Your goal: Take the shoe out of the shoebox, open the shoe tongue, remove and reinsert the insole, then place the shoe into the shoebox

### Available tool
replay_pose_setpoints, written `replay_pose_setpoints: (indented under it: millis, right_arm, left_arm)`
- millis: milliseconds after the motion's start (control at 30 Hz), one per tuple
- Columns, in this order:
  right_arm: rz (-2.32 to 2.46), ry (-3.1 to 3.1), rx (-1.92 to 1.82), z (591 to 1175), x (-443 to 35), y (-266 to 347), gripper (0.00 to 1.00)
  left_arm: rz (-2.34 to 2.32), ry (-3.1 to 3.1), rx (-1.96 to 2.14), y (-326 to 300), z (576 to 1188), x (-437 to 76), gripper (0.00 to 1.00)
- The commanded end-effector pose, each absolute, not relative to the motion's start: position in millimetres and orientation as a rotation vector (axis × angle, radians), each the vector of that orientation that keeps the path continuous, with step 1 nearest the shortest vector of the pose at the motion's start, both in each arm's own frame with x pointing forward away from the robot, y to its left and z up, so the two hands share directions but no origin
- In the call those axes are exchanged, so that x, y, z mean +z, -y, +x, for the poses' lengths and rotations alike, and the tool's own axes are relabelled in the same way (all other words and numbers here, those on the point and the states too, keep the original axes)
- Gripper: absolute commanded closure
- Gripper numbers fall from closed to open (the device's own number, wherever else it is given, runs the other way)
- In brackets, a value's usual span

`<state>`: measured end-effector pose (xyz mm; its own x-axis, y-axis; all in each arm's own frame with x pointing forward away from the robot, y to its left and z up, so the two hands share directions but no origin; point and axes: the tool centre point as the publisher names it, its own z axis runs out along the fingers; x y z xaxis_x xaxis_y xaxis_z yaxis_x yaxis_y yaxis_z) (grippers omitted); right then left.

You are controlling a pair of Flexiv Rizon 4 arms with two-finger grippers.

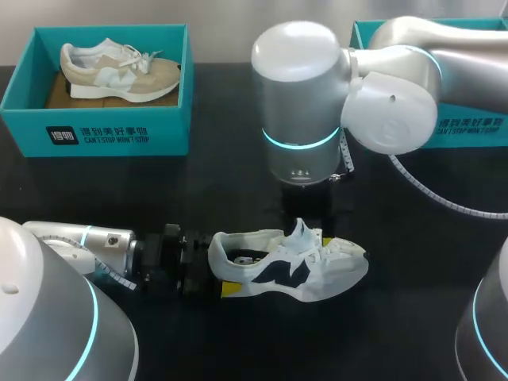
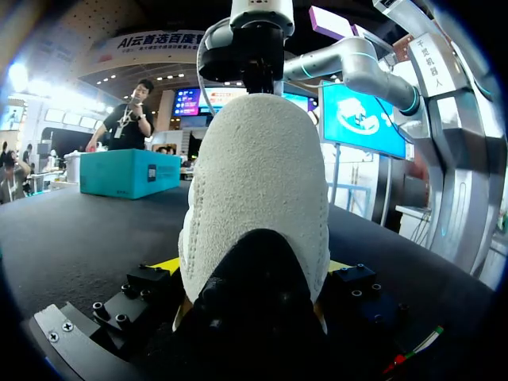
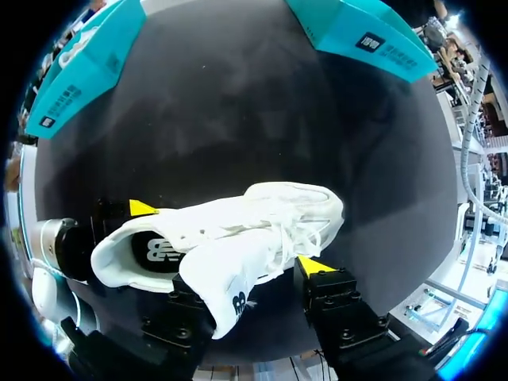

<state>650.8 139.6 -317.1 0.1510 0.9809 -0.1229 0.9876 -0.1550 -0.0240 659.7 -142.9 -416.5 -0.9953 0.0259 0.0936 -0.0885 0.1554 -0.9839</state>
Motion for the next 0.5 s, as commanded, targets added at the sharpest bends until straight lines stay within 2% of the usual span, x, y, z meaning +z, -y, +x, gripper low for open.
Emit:
replay_pose_setpoints:
  millis: [33, 367, 500]
  right_arm:
    - [2.321, -2.017, -0.182, 653, -319, -147, 0.58]
    - [2.275, -2.073, -0.236, 649, -305, -156, 0.62]
    - [2.267, -2.074, -0.250, 647, -304, -158, 0.69]
  left_arm:
    - [0.065, 2.319, 1.987, 141, 659, -419, 1.00]
    - [0.065, 2.319, 1.987, 141, 659, -419, 1.00]
    - [0.065, 2.319, 1.987, 141, 659, -419, 1.00]
